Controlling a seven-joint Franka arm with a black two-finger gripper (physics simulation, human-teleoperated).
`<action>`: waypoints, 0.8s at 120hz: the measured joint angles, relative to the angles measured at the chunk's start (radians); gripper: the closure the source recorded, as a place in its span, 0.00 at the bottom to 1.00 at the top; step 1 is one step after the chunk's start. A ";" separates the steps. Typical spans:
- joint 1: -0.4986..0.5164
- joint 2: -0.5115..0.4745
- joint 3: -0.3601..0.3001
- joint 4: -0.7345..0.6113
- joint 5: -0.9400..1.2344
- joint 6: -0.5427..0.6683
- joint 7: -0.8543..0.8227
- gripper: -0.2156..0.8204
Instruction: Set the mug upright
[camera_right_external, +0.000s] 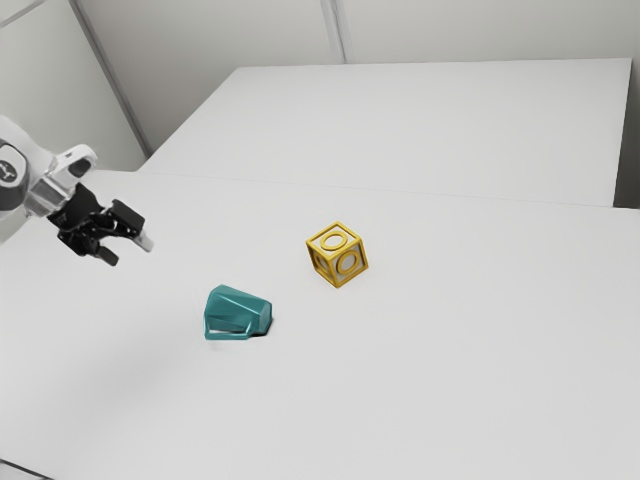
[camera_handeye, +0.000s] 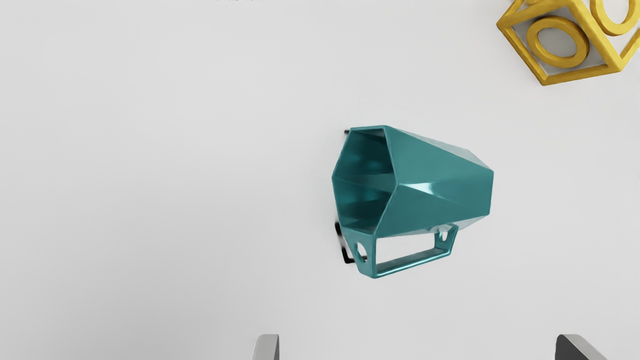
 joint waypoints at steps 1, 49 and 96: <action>0.003 0.001 0.001 -0.005 -0.013 0.005 0.004 0.21; 0.137 0.169 0.007 -0.076 -0.436 0.112 0.406 0.21; 0.133 0.334 0.007 -0.073 -0.694 0.128 0.891 0.21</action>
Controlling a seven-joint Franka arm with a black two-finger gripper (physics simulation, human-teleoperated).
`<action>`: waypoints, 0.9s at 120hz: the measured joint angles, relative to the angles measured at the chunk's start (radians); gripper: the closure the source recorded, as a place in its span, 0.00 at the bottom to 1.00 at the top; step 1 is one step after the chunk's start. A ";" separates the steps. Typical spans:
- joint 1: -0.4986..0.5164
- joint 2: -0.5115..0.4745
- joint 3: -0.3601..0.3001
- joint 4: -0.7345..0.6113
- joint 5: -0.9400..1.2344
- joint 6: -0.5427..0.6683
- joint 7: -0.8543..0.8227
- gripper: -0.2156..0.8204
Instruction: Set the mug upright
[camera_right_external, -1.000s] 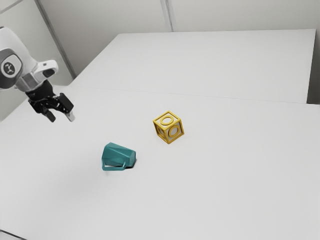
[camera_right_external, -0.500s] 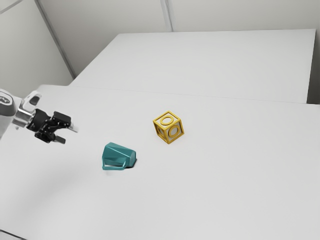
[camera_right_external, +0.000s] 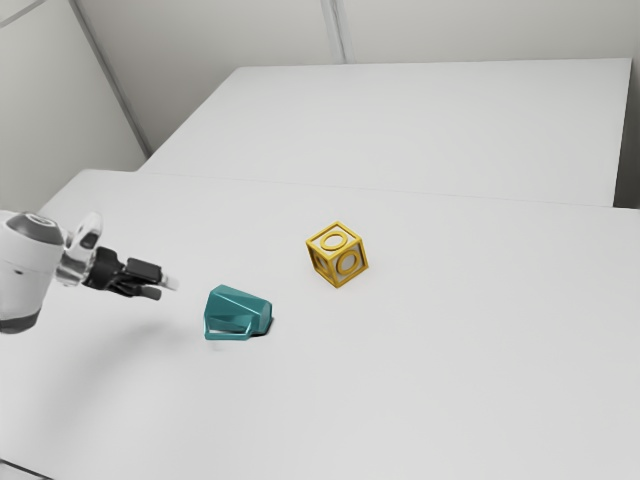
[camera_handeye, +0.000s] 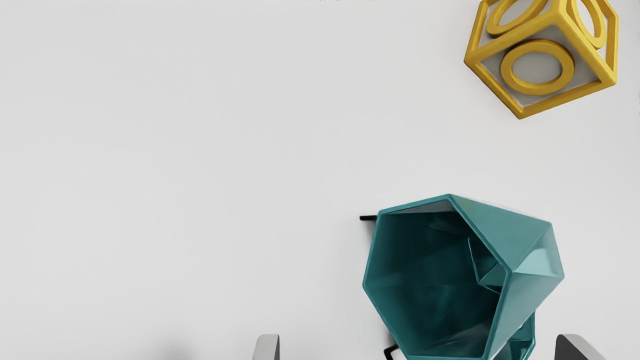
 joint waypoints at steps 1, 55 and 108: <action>0.000 0.002 0.000 0.000 -0.004 0.000 0.009 0.21; 0.019 -0.008 -0.064 -0.075 -0.146 0.020 0.342 0.22; -0.052 0.028 -0.104 -0.074 -0.229 0.039 0.500 0.23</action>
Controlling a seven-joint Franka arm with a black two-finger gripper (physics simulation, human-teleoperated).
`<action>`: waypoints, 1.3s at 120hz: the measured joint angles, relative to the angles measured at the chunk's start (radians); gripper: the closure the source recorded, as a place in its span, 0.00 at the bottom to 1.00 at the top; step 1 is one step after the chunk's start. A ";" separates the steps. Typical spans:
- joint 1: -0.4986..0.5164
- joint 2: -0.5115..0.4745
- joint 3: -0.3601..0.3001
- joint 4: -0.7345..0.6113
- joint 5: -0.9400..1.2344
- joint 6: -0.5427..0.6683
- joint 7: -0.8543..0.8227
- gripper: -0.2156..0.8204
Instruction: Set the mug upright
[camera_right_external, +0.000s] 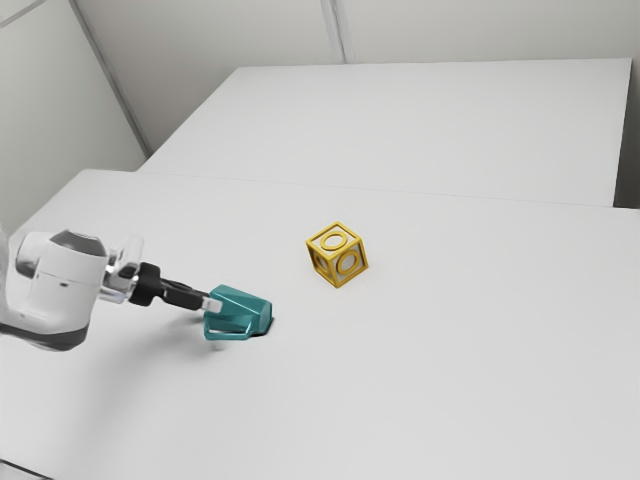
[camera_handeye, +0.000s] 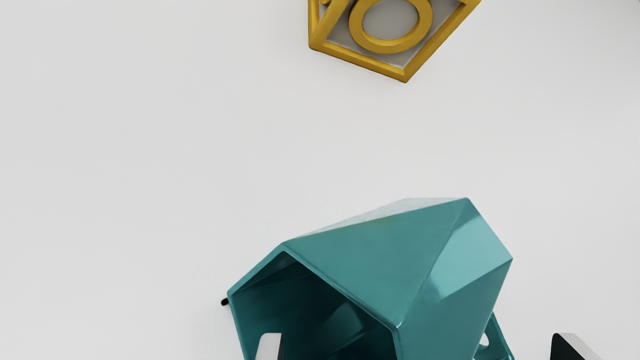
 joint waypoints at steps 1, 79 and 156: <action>-0.001 0.002 -0.001 0.000 -0.002 0.000 0.002 0.23; 0.005 -0.074 -0.096 -0.060 -0.114 0.054 0.081 0.80; -0.010 -0.091 -0.206 0.050 0.010 0.115 -0.033 0.96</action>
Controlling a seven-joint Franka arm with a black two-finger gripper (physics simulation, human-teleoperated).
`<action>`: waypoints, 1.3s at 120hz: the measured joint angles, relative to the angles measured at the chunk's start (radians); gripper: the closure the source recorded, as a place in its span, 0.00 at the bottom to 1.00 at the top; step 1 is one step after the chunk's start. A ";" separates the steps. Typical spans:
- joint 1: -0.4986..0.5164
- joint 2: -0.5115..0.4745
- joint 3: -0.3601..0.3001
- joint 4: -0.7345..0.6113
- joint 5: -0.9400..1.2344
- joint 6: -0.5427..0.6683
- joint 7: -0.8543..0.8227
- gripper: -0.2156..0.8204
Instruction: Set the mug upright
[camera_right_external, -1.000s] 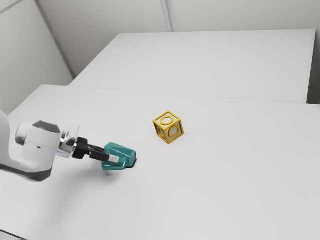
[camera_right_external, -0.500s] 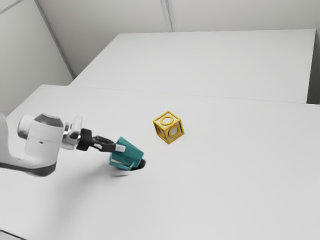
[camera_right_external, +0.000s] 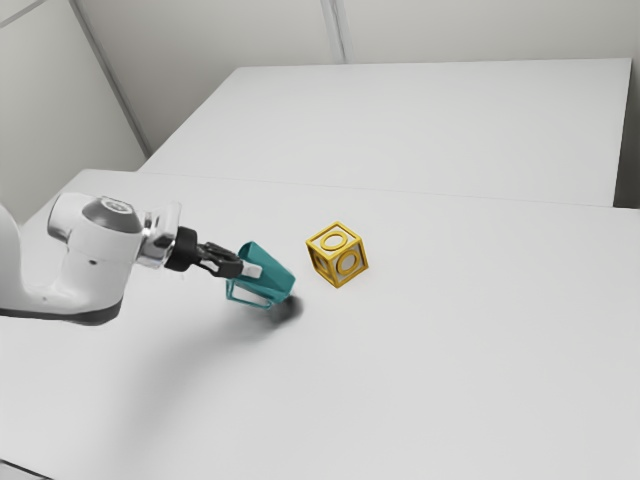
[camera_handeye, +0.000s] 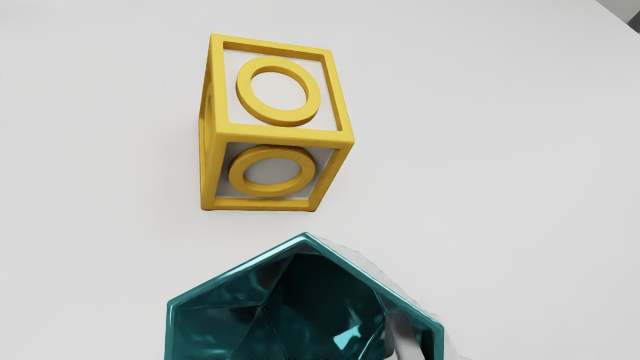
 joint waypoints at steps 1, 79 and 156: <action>0.000 -0.004 0.000 0.003 0.019 0.000 -0.007 0.96; -0.062 0.011 -0.015 0.169 1.017 -0.153 -0.821 0.97; -0.131 0.173 -0.015 0.306 1.081 -0.156 -1.229 0.97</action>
